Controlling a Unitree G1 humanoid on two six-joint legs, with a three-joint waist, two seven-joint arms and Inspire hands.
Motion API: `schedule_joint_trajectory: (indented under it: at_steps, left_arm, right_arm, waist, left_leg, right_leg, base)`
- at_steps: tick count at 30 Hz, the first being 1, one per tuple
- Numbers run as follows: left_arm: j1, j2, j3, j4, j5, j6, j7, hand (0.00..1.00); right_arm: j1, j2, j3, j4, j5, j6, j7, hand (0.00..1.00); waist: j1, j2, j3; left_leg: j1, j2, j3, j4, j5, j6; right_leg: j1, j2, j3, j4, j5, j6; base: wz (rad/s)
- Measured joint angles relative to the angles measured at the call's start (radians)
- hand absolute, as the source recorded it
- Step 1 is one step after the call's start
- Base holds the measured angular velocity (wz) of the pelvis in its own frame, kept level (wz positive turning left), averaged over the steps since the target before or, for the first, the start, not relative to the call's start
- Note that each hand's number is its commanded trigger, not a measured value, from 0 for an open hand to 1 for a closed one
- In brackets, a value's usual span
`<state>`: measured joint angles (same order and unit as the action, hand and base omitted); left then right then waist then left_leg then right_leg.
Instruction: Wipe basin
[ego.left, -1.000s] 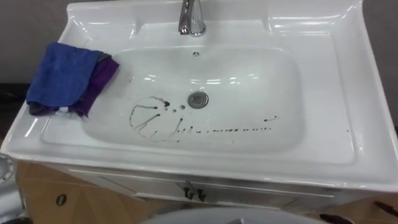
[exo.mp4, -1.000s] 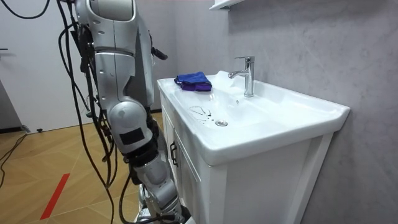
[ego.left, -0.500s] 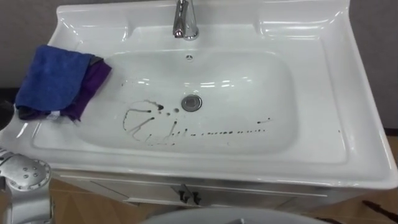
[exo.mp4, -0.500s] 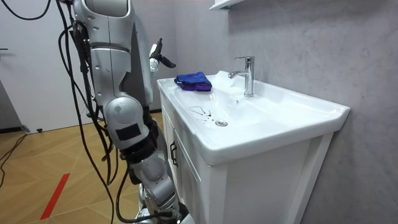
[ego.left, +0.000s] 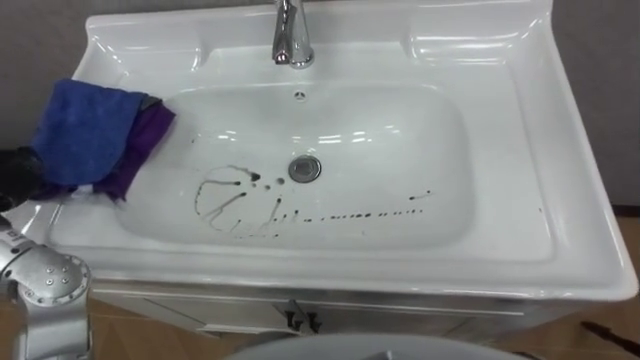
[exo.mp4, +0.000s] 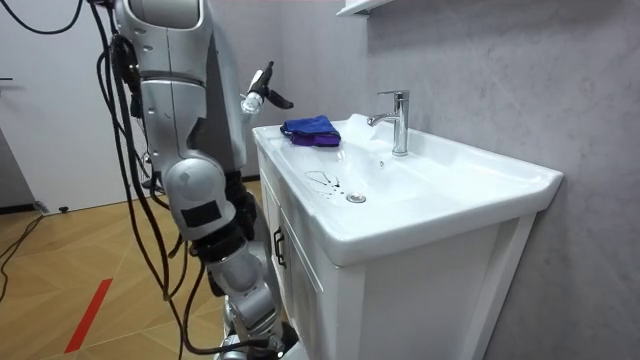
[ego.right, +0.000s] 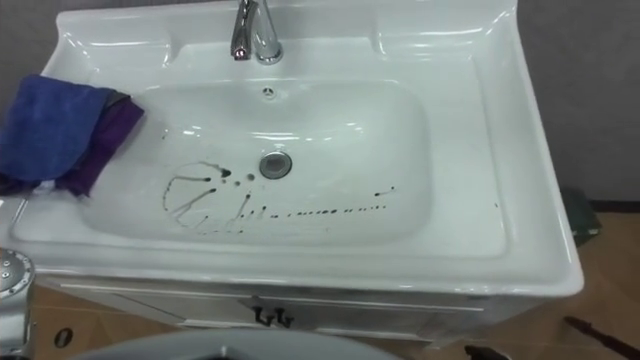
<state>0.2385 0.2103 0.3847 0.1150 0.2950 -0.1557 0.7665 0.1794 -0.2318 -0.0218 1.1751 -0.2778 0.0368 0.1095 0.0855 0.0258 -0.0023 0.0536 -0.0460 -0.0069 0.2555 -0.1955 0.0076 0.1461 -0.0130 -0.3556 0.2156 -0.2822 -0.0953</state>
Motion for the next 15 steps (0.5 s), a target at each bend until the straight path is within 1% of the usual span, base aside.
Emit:
schedule_joint_trajectory:
  at_steps: [5, 8, 10, 11, 12, 14, 15]
  left_arm:
    - [-0.003, -0.003, -0.006, -0.006, -0.008, -0.005, -0.032, 0.0]
    - [-0.002, -0.004, -0.038, -0.005, -0.013, -0.004, -0.064, 0.0]
    - [-0.003, -0.005, -0.072, -0.003, -0.018, -0.004, -0.093, 0.0]
    - [-0.003, -0.005, -0.078, -0.003, -0.018, -0.003, -0.104, 0.0]
    - [-0.009, -0.006, -0.085, -0.003, -0.018, -0.003, -0.123, 0.0]
    - [-0.022, -0.008, -0.092, -0.003, -0.019, -0.002, -0.148, 0.0]
    - [-0.031, -0.011, -0.093, -0.003, -0.019, -0.002, -0.163, 0.0]
  right_arm:
    - [0.0, 0.001, 0.001, 0.006, 0.002, -0.003, -0.004, 0.0]
    - [-0.007, 0.005, 0.002, 0.027, 0.002, -0.003, -0.005, 0.0]
    - [-0.009, 0.006, 0.002, 0.027, -0.001, -0.003, -0.003, 0.0]
    - [-0.011, 0.006, 0.002, 0.027, -0.001, -0.003, -0.002, 0.0]
    - [-0.017, 0.01, 0.001, 0.027, -0.001, -0.003, -0.001, 0.0]
    - [-0.023, 0.018, 0.0, 0.027, 0.001, -0.003, 0.001, 0.0]
    - [-0.023, 0.021, -0.001, 0.026, 0.002, -0.003, 0.001, 0.0]
  waist:
    - [-0.009, -0.002, -0.0001]
    - [-0.012, -0.005, 0.0009]
    - [-0.022, -0.009, 0.0036]
    - [-0.024, -0.011, 0.0045]
    - [-0.026, -0.015, 0.0086]
    - [-0.029, -0.022, 0.0116]
    - [-0.031, -0.024, 0.0105]
  left_leg:
    - [0.002, 0.0, 0.005, -0.003, 0.0, 0.0]
    - [0.012, -0.001, 0.003, -0.019, 0.0, 0.0]
    - [0.009, -0.001, 0.002, -0.02, 0.0, 0.0]
    - [0.009, -0.001, 0.002, -0.02, 0.0, 0.0]
    - [0.008, 0.0, 0.002, -0.02, 0.0, 0.0]
    - [0.008, 0.001, 0.003, -0.02, 0.0, 0.0]
    - [0.008, 0.002, 0.004, -0.02, 0.0, 0.0]
  right_leg:
    - [-0.004, 0.002, 0.015, 0.0, 0.0, 0.0]
    - [-0.004, 0.006, 0.03, -0.002, 0.001, -0.001]
    - [-0.004, 0.008, 0.03, -0.009, 0.004, -0.001]
    - [-0.003, 0.008, 0.03, -0.011, 0.005, -0.002]
    - [-0.004, 0.01, 0.033, -0.013, 0.006, -0.003]
    - [-0.005, 0.013, 0.042, -0.016, 0.008, -0.005]
    - [-0.005, 0.013, 0.045, -0.018, 0.01, -0.006]
  base:
    - [-0.09]
    - [-0.06]
    - [0.0]
    - [0.0]
    - [-0.05]
    - [-0.12]
    - [-0.12]
